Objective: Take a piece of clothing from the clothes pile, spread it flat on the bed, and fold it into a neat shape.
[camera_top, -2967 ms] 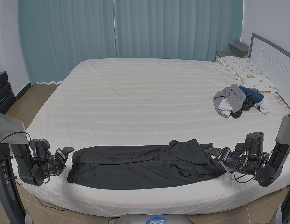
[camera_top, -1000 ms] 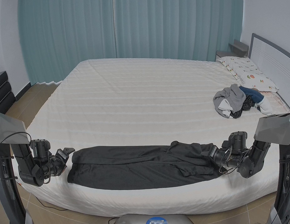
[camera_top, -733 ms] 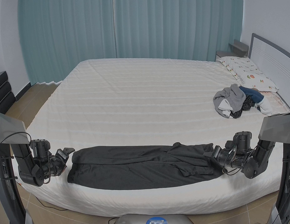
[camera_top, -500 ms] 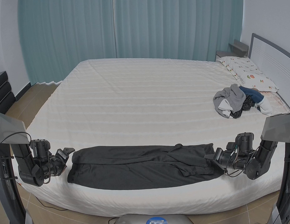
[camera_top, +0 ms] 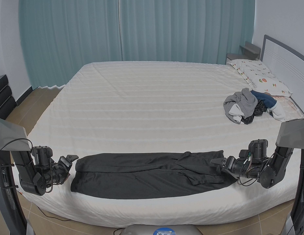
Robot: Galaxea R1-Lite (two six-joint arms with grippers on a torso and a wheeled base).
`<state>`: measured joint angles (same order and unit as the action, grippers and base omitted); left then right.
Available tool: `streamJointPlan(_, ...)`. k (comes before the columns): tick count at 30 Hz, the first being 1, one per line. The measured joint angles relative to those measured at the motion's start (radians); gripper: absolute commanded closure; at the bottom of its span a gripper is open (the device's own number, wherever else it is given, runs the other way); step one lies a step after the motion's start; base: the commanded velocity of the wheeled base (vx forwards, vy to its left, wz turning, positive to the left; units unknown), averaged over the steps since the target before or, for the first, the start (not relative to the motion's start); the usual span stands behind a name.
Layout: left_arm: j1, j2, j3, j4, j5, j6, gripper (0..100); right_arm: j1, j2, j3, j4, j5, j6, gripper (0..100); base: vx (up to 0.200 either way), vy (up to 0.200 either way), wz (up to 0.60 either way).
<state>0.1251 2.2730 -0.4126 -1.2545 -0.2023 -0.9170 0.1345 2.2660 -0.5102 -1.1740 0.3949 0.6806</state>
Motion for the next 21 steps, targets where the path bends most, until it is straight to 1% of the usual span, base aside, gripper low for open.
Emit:
streamJointPlan(2,0.0,-0.003,0.002,0.0,-0.001,0.0,0,0.004,-0.03,0.005,0.023,-0.004,0.024,0,0.0,0.0,0.0)
streamJointPlan(5,0.0,-0.01,0.007,0.001,-0.001,-0.001,0,0.023,-0.076,0.003,0.116,-0.026,0.073,0,0.0,0.0,0.0)
streamJointPlan(10,-0.008,-0.026,0.012,0.01,-0.002,-0.003,0,0.099,-0.131,-0.043,0.266,-0.115,0.201,0,0.0,0.0,0.0)
streamJointPlan(12,-0.015,-0.033,0.014,0.016,-0.001,-0.004,0,0.134,-0.143,-0.064,0.304,-0.137,0.232,0,0.0,0.0,0.0)
streamJointPlan(15,-0.031,-0.042,0.016,0.055,0.004,-0.006,0,0.17,-0.141,-0.095,0.324,-0.166,0.251,0,0.0,0.0,0.0)
streamJointPlan(18,-0.044,-0.05,0.013,0.086,0.009,-0.006,0,0.184,-0.125,-0.121,0.328,-0.199,0.262,0,0.0,0.0,0.0)
streamJointPlan(21,-0.053,-0.06,0.009,0.113,0.014,-0.005,0,0.192,-0.09,-0.164,0.33,-0.24,0.297,0,0.0,0.0,0.0)
